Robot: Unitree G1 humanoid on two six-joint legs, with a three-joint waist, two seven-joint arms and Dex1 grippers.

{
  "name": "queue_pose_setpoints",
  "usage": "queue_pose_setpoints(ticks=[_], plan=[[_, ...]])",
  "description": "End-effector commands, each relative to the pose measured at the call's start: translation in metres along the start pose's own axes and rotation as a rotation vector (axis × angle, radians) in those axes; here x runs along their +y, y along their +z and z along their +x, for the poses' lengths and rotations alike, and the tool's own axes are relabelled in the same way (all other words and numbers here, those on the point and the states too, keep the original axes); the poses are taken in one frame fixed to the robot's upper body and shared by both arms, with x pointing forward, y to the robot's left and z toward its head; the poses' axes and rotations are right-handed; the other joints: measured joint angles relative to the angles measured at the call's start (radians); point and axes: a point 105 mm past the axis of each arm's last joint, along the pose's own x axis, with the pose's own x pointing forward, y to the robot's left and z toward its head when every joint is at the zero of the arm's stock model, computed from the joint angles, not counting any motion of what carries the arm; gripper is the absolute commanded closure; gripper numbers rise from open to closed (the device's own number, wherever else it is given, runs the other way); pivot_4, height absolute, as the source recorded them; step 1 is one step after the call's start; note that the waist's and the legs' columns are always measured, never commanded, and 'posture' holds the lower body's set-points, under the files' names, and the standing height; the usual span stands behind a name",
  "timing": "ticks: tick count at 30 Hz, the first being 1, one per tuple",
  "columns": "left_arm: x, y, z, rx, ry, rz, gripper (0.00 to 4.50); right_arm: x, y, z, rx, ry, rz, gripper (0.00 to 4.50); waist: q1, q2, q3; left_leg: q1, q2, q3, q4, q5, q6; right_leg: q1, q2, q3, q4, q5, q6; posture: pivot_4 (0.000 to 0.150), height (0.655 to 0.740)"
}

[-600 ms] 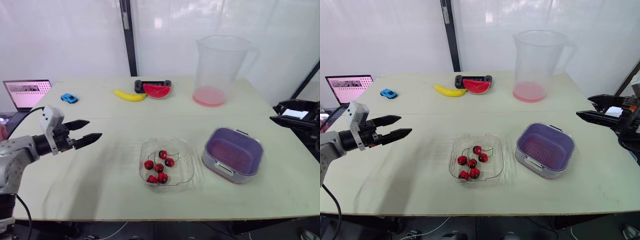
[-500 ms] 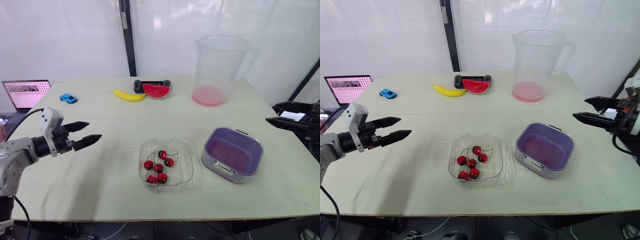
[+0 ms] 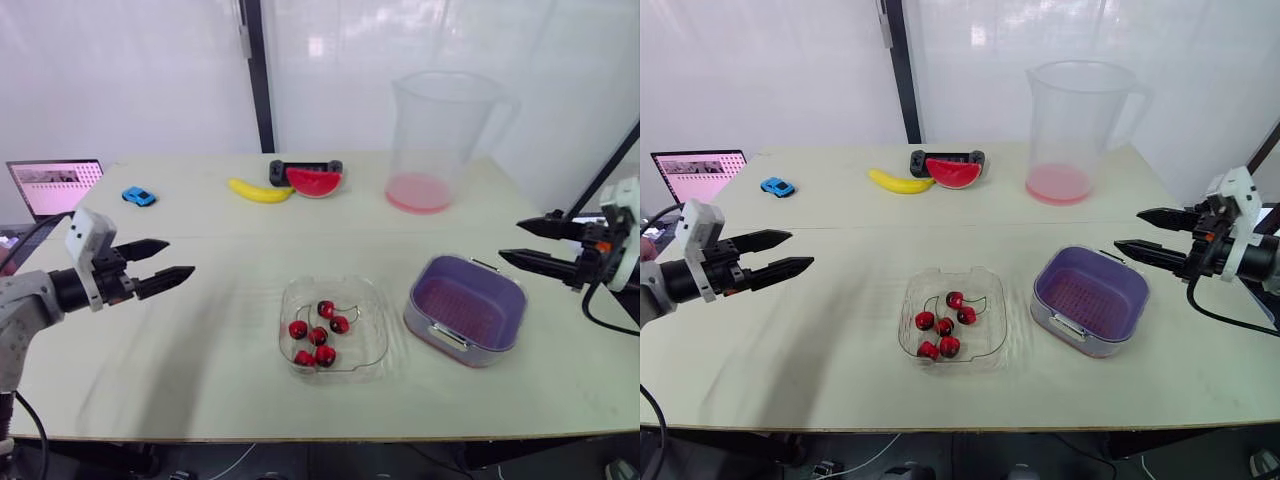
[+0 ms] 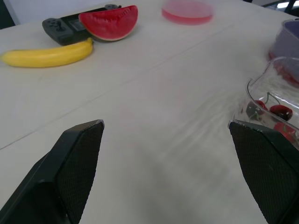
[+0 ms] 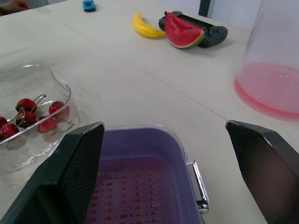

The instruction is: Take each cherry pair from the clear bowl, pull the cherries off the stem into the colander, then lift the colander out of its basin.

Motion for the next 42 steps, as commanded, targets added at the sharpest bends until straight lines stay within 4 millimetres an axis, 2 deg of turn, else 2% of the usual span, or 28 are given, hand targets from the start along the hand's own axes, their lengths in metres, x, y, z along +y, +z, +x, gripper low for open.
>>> queue_pose_setpoints(ticks=[1,4,6,8,10,12,14,16,18,22,26,30,35,42], plan=[[0.004,0.014,-0.009,-0.014,0.015,0.053,0.0,0.0,0.017,-0.008,-0.043,-0.014,-0.052,0.03,0.0,0.0,0.0,0.0,0.0,0.0,0.0,0.0,0.0,0.0,0.0,0.0,0.0,0.0,0.0,0.15,0.74],[0.003,0.018,-0.007,-0.027,-0.013,0.043,0.0,-0.003,0.024,-0.005,-0.063,-0.03,-0.026,0.03,0.0,0.0,0.0,0.0,0.0,0.0,0.0,0.0,0.0,0.0,0.0,0.0,0.0,0.0,0.0,0.15,0.74],[-0.01,0.036,-0.005,-0.112,-0.119,-0.016,0.0,0.0,0.032,0.0,-0.055,-0.028,-0.037,0.03,0.001,0.0,0.0,0.0,0.0,0.0,0.001,0.0,0.0,0.0,0.0,0.0,0.001,0.0,0.0,0.15,0.74],[-0.023,0.049,-0.005,-0.15,-0.216,0.017,0.0,0.008,0.044,0.008,-0.051,-0.02,-0.069,0.03,0.0,0.0,0.0,0.0,0.0,-0.001,0.001,0.0,0.0,0.0,0.0,0.0,0.001,0.0,0.0,0.15,0.74],[-0.037,0.054,-0.001,-0.117,-0.291,0.112,0.0,0.032,0.061,0.02,-0.045,-0.005,-0.174,0.03,-0.002,0.0,0.0,0.0,0.001,-0.001,0.001,0.0,0.0,0.0,0.0,0.0,0.001,0.0,0.0,0.15,0.74],[-0.046,0.059,0.002,-0.117,-0.346,0.154,0.0,0.064,0.071,0.029,-0.042,0.125,-0.162,0.03,-0.003,0.0,0.0,-0.001,0.001,-0.001,0.001,0.0,0.0,-0.001,0.001,0.0,0.001,0.0,0.0,0.15,0.74],[-0.056,0.056,0.005,-0.08,-0.408,0.2,0.0,0.09,0.084,0.045,-0.072,0.203,-0.194,0.03,-0.006,0.001,0.0,-0.001,0.001,-0.001,0.001,0.0,0.0,-0.001,0.002,0.0,0.001,0.0,0.0,0.15,0.74],[-0.059,0.051,0.007,-0.053,-0.426,0.216,0.0,0.111,0.088,0.06,-0.065,0.255,-0.217,0.03,-0.005,0.0,0.0,-0.001,0.001,-0.001,0.001,0.0,0.0,0.0,0.001,0.0,0.001,0.0,0.0,0.15,0.74],[-0.059,0.051,0.009,-0.062,-0.419,0.209,0.0,0.124,0.082,0.073,0.005,0.311,-0.168,0.03,-0.004,0.0,0.0,-0.001,0.001,-0.002,0.002,0.0,0.0,0.0,0.002,0.0,0.001,0.0,0.0,0.15,0.74],[-0.061,0.042,0.01,-0.064,-0.397,0.209,0.0,0.135,0.064,0.11,0.243,0.304,-0.058,0.03,-0.004,0.0,0.0,-0.001,0.002,-0.002,0.004,0.0,0.0,0.0,0.001,0.0,0.001,0.0,0.0,0.15,0.74],[-0.064,0.027,0.01,-0.056,-0.371,0.204,0.0,0.163,0.048,0.133,0.417,0.338,-0.086,0.03,-0.004,0.0,0.0,-0.004,0.002,-0.003,0.004,0.0,0.0,-0.004,0.001,0.0,0.002,0.0,0.0,0.15,0.74],[-0.067,0.023,0.011,-0.063,-0.364,0.193,0.0,0.174,0.034,0.154,0.49,0.314,-0.11,0.03,-0.002,-0.001,-0.001,-0.015,0.002,-0.006,0.01,0.0,0.0,-0.011,0.001,-0.002,0.004,0.0,0.0,0.15,0.74],[-0.07,0.024,0.014,-0.081,-0.368,0.183,0.0,0.183,-0.002,0.169,0.618,0.264,-0.171,0.03,0.0,-0.002,-0.001,-0.016,0.0,-0.007,0.012,0.001,-0.001,-0.011,0.0,-0.003,0.005,0.0,0.0,0.15,0.74],[-0.071,0.023,0.018,-0.083,-0.366,0.189,0.0,0.183,-0.026,0.182,0.682,0.172,-0.215,0.03,-0.02,-0.003,-0.001,-0.016,-0.001,-0.007,0.011,0.001,-0.001,-0.016,0.0,-0.003,0.015,0.0,0.0,0.15,0.74]])
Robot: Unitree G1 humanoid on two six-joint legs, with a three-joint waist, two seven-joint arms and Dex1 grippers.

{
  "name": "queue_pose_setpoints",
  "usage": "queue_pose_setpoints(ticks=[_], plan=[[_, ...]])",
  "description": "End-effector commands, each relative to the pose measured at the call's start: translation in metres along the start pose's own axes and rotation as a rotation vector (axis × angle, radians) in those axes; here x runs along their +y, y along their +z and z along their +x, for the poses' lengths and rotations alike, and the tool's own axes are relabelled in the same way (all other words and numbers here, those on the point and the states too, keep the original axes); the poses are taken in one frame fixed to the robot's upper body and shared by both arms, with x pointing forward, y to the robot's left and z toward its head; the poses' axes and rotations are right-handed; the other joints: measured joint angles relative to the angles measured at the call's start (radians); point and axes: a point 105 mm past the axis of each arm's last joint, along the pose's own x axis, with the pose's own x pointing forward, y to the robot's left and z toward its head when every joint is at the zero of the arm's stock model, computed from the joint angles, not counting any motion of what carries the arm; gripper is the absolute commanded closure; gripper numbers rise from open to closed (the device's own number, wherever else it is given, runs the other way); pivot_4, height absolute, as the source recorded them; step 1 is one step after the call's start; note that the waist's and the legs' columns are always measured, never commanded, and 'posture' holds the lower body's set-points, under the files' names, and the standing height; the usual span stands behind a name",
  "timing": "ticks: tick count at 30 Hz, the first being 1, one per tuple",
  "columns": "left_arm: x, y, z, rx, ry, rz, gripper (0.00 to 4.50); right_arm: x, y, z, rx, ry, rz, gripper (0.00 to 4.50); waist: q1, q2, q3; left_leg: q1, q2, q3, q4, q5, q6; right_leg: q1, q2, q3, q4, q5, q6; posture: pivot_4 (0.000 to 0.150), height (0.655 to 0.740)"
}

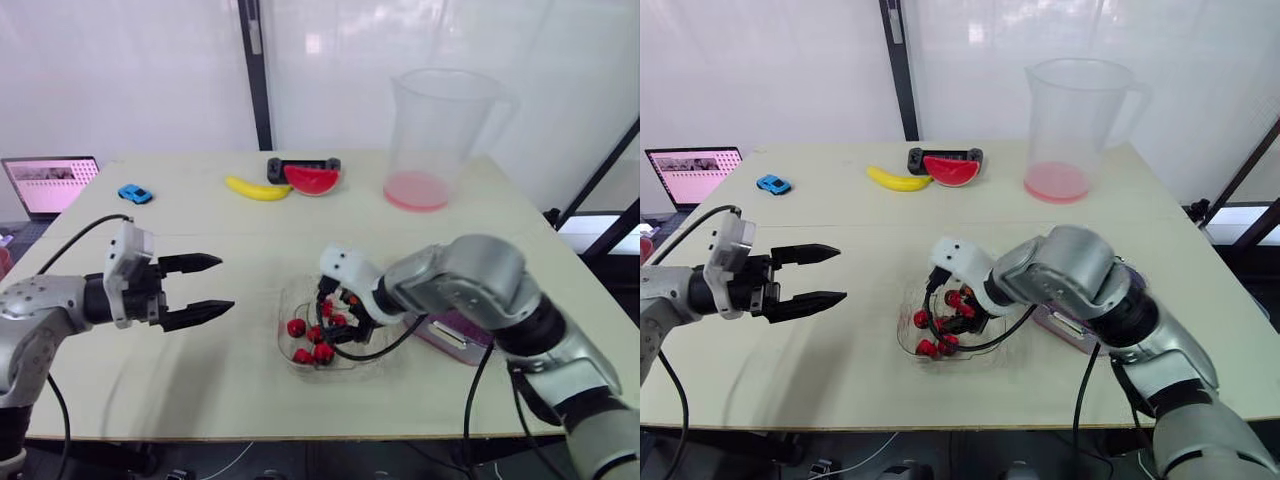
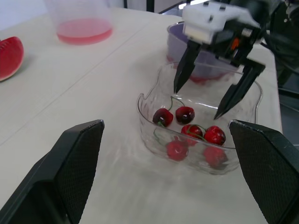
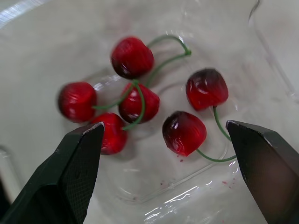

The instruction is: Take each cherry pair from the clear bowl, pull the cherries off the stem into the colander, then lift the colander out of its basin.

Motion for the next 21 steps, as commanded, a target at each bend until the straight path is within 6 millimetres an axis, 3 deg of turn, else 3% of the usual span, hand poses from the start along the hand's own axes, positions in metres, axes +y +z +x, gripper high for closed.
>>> queue_pose_setpoints(ticks=[1,6,9,11,21], plan=[[-0.001,0.01,0.001,-0.016,-0.002,0.057,0.0,-0.003,0.002,0.003,0.002,-0.06,-0.016,0.03,-0.006,0.0,0.0,0.0,0.0,0.0,0.0,0.0,0.0,0.0,0.0,0.0,0.001,0.0,0.0,0.15,0.74],[0.0,0.008,0.0,0.0,-0.001,0.063,0.0,0.003,-0.002,0.012,0.012,-0.033,0.008,0.03,-0.014,0.0,0.0,0.0,0.0,0.0,-0.001,0.0,0.0,-0.001,0.002,0.0,0.001,0.0,0.0,0.15,0.74],[0.001,0.008,0.0,0.0,0.005,0.068,0.0,0.006,-0.004,0.017,0.017,-0.013,0.032,0.97,-0.012,0.0,0.0,0.0,0.0,0.0,0.0,0.0,0.0,-0.001,0.002,0.0,0.001,0.0,0.0,0.15,0.74],[0.0,0.007,0.001,0.001,0.006,0.068,0.0,0.006,-0.005,0.019,0.023,-0.011,0.04,1.87,-0.012,0.0,0.0,0.0,0.0,0.0,0.0,0.0,0.0,-0.001,0.002,0.0,0.001,0.0,0.0,0.15,0.74],[0.001,0.007,0.002,-0.005,0.022,0.072,0.0,0.004,-0.006,0.023,0.046,-0.03,0.035,1.87,-0.012,0.0,0.0,0.0,0.0,0.0,0.0,0.0,0.0,-0.001,0.002,0.0,0.001,0.0,0.0,0.15,0.74]])
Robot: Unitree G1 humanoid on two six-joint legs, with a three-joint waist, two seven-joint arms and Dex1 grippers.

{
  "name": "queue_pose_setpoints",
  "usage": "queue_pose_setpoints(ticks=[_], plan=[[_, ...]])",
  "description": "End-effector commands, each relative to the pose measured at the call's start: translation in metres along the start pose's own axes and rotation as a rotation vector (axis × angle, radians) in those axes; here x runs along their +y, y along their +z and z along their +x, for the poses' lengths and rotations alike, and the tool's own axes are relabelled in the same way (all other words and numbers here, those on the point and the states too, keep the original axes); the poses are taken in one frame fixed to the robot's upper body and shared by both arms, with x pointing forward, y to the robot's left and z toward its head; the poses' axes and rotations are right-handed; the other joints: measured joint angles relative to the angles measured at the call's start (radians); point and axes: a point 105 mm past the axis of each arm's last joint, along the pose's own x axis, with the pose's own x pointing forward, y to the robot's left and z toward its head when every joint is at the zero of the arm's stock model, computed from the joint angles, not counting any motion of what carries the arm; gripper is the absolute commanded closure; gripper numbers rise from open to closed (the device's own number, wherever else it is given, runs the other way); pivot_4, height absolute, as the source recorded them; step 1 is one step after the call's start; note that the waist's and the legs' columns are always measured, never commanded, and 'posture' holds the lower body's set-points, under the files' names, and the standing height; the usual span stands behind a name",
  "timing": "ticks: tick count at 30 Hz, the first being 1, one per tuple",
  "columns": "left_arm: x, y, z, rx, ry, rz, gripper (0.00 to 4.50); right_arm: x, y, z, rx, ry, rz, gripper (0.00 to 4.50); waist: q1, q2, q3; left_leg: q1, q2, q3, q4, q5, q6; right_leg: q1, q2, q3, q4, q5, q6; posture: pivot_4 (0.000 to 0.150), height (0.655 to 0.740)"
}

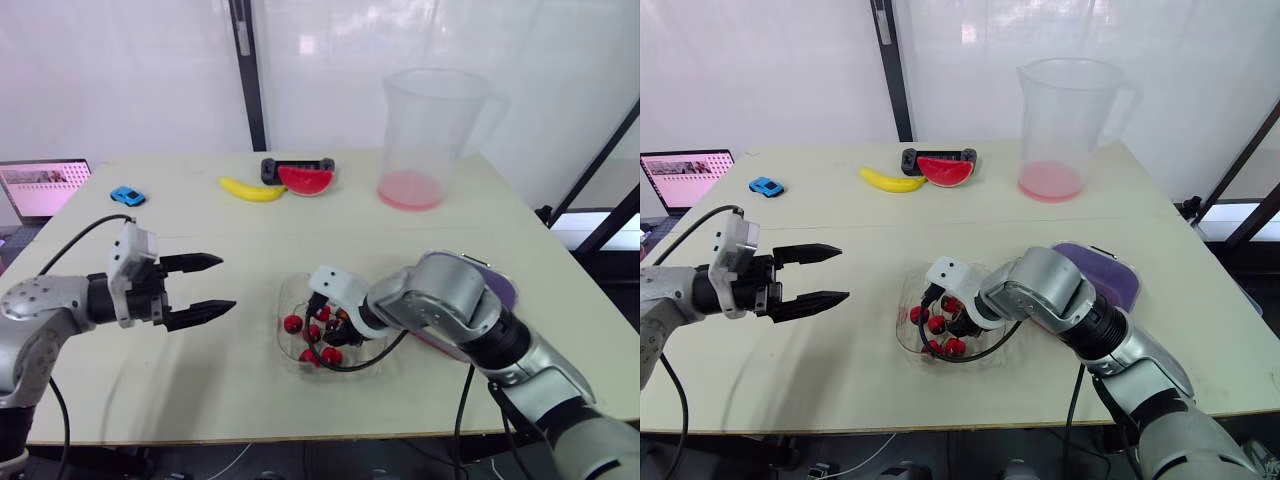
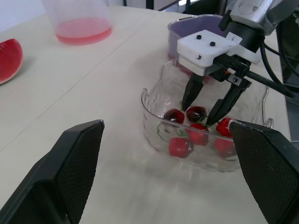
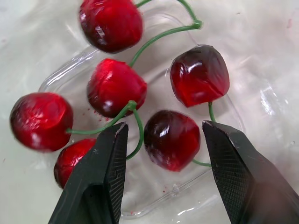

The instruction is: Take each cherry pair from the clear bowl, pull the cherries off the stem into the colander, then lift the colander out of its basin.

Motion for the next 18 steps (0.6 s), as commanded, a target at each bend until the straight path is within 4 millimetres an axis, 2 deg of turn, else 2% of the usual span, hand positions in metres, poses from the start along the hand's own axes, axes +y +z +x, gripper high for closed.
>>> queue_pose_setpoints(ticks=[1,4,6,8,18], plan=[[-0.001,0.009,0.0,-0.017,0.007,0.053,0.0,0.0,0.004,-0.002,-0.008,-0.014,-0.019,1.87,0.0,0.0,0.0,0.0,0.0,0.0,0.0,0.0,0.0,0.0,0.0,0.0,0.0,0.0,0.0,0.15,0.74],[0.0,0.009,0.0,-0.018,0.009,0.054,0.0,-0.001,0.004,-0.003,-0.005,-0.02,-0.026,1.87,0.0,0.0,0.0,0.0,0.0,0.0,0.0,0.0,0.0,0.0,0.0,0.0,0.0,0.0,0.0,0.15,0.74],[0.0,0.009,0.0,-0.02,0.011,0.055,0.0,-0.002,0.005,-0.004,-0.005,-0.024,-0.032,2.35,0.0,0.0,0.0,0.0,0.0,0.0,0.0,0.0,0.0,0.0,0.0,0.0,0.0,0.0,0.0,0.15,0.74],[0.0,0.008,0.001,-0.021,0.011,0.055,0.0,-0.002,0.005,-0.004,-0.005,-0.026,-0.035,3.05,0.0,0.0,0.0,0.0,0.0,0.0,0.0,0.0,0.0,0.0,0.0,0.0,0.0,0.0,0.0,0.15,0.74],[0.002,0.007,0.003,-0.024,0.006,0.059,0.0,-0.003,0.015,-0.02,-0.043,0.021,-0.051,3.05,0.001,0.0,0.0,0.0,0.0,0.0,0.0,0.0,0.0,0.0,0.0,0.0,0.0,0.0,0.0,0.15,0.74]])
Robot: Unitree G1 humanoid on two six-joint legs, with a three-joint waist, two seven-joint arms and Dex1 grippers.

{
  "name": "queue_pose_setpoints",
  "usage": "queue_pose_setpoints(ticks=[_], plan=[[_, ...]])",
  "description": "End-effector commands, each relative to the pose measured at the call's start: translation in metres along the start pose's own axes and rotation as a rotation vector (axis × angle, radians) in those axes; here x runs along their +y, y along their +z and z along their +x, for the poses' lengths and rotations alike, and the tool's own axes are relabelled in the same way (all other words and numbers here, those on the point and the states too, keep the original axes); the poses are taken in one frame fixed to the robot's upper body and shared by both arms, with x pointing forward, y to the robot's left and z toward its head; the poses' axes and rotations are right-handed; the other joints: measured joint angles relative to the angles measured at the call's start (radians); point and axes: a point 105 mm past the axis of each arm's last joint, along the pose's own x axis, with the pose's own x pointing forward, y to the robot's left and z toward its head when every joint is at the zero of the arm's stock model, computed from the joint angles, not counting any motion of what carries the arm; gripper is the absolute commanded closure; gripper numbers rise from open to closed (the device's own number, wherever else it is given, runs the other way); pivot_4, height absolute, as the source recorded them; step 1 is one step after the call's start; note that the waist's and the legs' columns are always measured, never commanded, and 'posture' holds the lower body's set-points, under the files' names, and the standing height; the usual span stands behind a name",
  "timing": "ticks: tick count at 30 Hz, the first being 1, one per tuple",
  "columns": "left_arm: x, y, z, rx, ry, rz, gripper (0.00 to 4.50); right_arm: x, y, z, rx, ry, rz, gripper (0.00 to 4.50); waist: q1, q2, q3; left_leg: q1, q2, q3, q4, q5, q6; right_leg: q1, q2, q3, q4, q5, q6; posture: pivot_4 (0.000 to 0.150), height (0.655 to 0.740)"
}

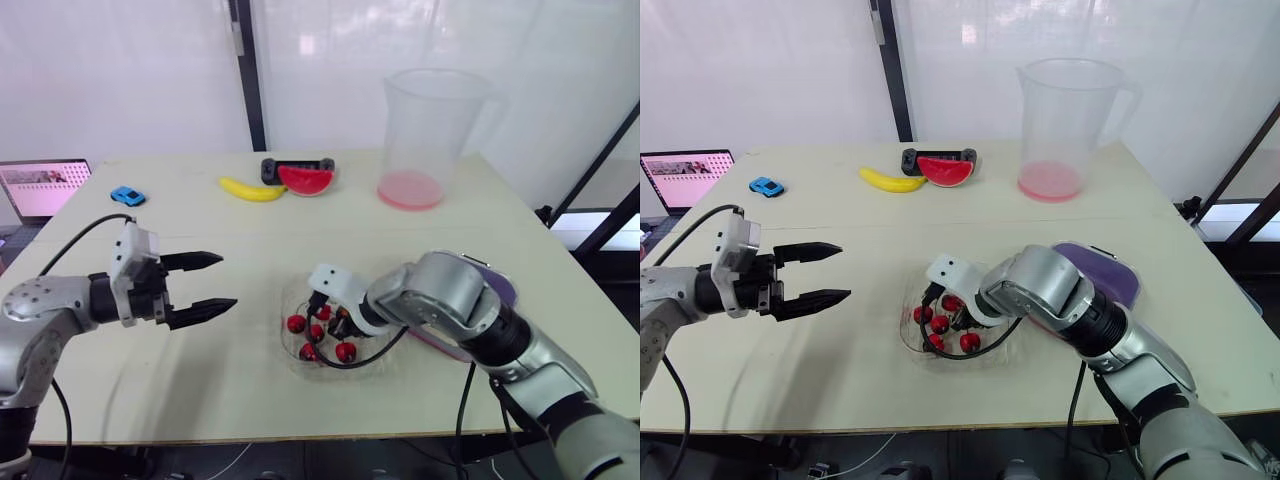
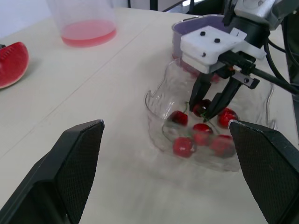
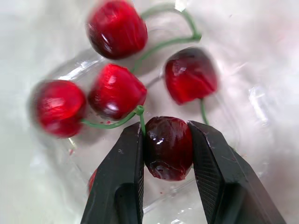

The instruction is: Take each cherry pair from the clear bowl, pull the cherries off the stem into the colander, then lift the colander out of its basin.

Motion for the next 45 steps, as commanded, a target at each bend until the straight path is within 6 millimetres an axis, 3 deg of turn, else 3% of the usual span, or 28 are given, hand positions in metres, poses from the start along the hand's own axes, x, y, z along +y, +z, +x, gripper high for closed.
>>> queue_pose_setpoints(ticks=[1,6,8,12,21,32,45], plan=[[0.001,0.007,0.002,-0.021,-0.009,0.039,0.0,-0.001,0.01,-0.014,-0.043,0.01,-0.024,3.05,0.0,0.0,0.0,0.0,0.0,0.0,0.0,0.0,0.0,0.0,0.0,0.0,0.0,0.0,0.0,0.15,0.74],[0.001,0.006,0.005,-0.023,-0.017,0.038,0.0,0.004,0.015,-0.019,-0.053,0.028,-0.07,3.05,-0.001,0.0,0.0,0.0,0.0,0.0,0.0,0.0,0.0,0.0,0.0,0.0,0.0,0.0,0.0,0.15,0.74],[0.001,0.006,0.006,-0.024,-0.019,0.038,0.0,0.006,0.015,-0.02,-0.054,0.041,-0.078,2.47,-0.001,0.0,0.0,0.0,0.0,0.0,0.0,0.0,0.0,0.0,0.0,0.0,0.0,0.0,0.0,0.15,0.74],[0.002,0.007,0.008,-0.036,-0.02,0.036,0.0,0.007,0.018,-0.024,-0.054,0.038,-0.139,0.83,0.001,0.0,0.0,0.0,0.0,0.0,0.0,0.0,0.0,0.0,0.0,0.0,0.0,0.0,0.0,0.15,0.74],[0.003,0.008,0.012,-0.04,-0.028,0.038,0.0,0.002,0.015,-0.038,-0.033,0.05,-0.14,0.83,0.0,0.0,0.0,0.0,0.0,0.0,0.0,0.0,0.0,0.0,0.0,0.0,0.0,0.0,0.0,0.15,0.74],[0.002,0.008,0.016,-0.04,-0.034,0.048,0.0,-0.006,0.006,-0.017,0.038,-0.02,-0.161,0.83,0.0,0.0,0.0,0.0,0.0,0.0,0.001,0.0,0.0,0.0,0.0,0.0,0.0,0.0,0.0,0.15,0.74],[0.005,0.009,0.015,-0.032,-0.007,0.058,0.0,0.0,0.005,-0.001,0.047,0.016,-0.182,0.83,0.0,0.0,0.0,0.0,0.0,0.0,0.001,0.0,0.0,0.0,0.0,0.0,0.001,0.0,0.0,0.15,0.74]])
